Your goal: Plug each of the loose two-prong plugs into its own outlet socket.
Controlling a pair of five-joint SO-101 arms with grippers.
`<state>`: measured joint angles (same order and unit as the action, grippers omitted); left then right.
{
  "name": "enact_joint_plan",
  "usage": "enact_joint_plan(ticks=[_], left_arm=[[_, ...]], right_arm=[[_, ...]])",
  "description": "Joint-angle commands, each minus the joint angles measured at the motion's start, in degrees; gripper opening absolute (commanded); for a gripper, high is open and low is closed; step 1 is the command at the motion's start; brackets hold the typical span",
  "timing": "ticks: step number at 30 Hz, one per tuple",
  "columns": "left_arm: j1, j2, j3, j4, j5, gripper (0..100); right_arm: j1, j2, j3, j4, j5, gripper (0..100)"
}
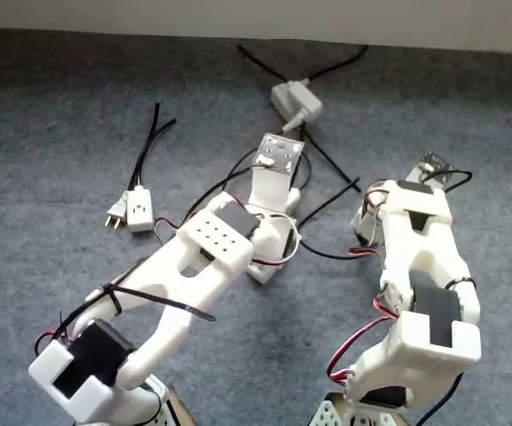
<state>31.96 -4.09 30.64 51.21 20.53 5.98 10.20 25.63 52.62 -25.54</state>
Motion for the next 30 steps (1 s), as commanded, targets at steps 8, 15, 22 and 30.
enact_joint_plan(ticks=[8,15,22,30], left_arm=[[0.0,-18.7,8.8,-1.3,-0.2,1],[-1.4,-31.2,14.2,-2.7,-1.1,1],[-4.9,-18.3,3.6,2.0,-4.2,6],[-2.6,7.3,-24.7,24.4,-7.2,12]], right_arm=[[1.1,-0.5,0.0,-1.6,-0.4,29.5],[0.9,-0.4,-0.1,-1.6,-0.4,29.5],[0.4,-0.4,-0.1,-1.7,-0.4,29.5],[0.4,-0.4,-0.1,-1.7,-0.4,29.5]])
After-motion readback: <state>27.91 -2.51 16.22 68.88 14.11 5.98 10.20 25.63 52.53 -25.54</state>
